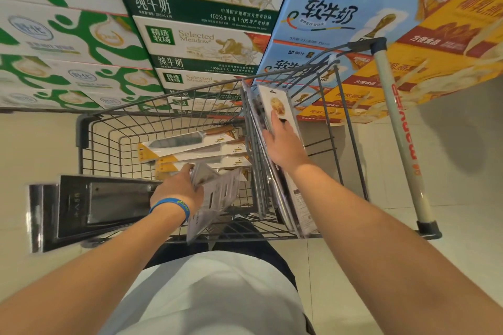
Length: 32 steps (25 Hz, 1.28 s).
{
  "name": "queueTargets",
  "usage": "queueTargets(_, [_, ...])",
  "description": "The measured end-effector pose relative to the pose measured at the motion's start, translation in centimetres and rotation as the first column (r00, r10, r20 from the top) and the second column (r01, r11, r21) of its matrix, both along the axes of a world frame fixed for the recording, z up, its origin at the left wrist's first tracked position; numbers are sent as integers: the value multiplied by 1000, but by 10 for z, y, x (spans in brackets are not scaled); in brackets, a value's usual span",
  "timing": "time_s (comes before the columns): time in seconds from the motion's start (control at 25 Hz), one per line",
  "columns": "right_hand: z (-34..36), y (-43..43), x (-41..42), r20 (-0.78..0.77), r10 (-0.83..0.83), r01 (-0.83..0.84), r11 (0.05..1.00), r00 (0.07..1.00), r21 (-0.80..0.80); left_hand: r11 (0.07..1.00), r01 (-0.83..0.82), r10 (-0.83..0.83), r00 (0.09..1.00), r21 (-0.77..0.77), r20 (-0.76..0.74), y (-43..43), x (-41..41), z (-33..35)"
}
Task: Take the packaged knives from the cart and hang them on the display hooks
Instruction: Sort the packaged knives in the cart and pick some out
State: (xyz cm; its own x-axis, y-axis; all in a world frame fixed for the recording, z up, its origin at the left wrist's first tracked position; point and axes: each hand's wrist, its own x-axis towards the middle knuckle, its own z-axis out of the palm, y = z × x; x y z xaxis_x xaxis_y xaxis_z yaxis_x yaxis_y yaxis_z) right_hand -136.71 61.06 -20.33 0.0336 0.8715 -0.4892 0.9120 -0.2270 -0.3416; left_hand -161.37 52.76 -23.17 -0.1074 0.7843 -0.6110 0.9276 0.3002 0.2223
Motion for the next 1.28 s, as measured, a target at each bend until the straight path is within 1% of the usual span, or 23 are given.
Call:
queueTargets(0.08, [-3,-3,11,30,-46,46,999,999,-10,1000,-2,2,1000,-3,-8,-1,0,-1])
queueTargets(0.12, [-1,-3,12,55,-45,45,999,997,10,1000,-2,2,1000,-3,-7,-1,0,-1])
queueTargets(0.16, [1,-2,11,47,-52,51,998,997,34,1000,0,0,1000,-2,-8,-1,0,-1])
queueTargets(0.28, [8,-1,6,-46,-151,156,980,987,125,1000,6,-5,1000,11,-19,0,0,-2])
queueTargets(0.32, [10,-3,2,-50,-131,138,977,990,162,1000,5,-5,1000,15,-18,0,0,-2])
queueTargets(0.4, [12,-15,-4,-41,-15,23,974,999,224,1000,2,-2,1000,18,-3,-1,1,-3])
queueTargets(0.48, [13,-22,-9,-11,98,-92,968,995,232,1000,-9,9,1000,20,4,-1,1,-3])
queueTargets(0.6, [13,-20,-8,87,160,-177,948,983,265,1000,-5,5,1000,5,0,1,2,2])
queueTargets(0.68, [12,-20,-12,175,194,-233,943,965,238,1000,-6,6,1000,-17,12,2,2,7])
queueTargets(0.76, [13,-21,-21,215,136,-183,959,967,217,999,-24,25,999,-20,32,2,2,10])
queueTargets(0.84, [12,-18,-28,210,4,-44,981,978,190,999,-37,38,999,-30,35,1,0,11])
queueTargets(0.88, [11,-13,-28,212,-78,52,991,974,124,999,-36,37,999,-38,30,1,-1,11])
queueTargets(0.92, [11,-7,-26,217,-158,156,987,963,26,998,-36,38,999,-46,28,2,-2,11])
queueTargets(1.0, [9,2,-24,186,-275,305,939,943,-158,997,-49,51,998,-53,32,2,-4,10])
queueTargets(1.04, [7,4,-23,162,-296,325,924,941,-202,997,-57,58,998,-51,35,2,-5,9])
queueTargets(1.08, [5,4,-23,145,-279,304,932,949,-196,997,-64,66,997,-49,38,2,-5,9])
queueTargets(1.2, [10,7,-16,137,-199,210,975,970,-71,995,-84,86,995,-49,48,2,-6,11])
queueTargets(1.28, [23,12,-4,126,-221,233,968,967,-91,995,-88,91,995,-47,51,2,-7,12])
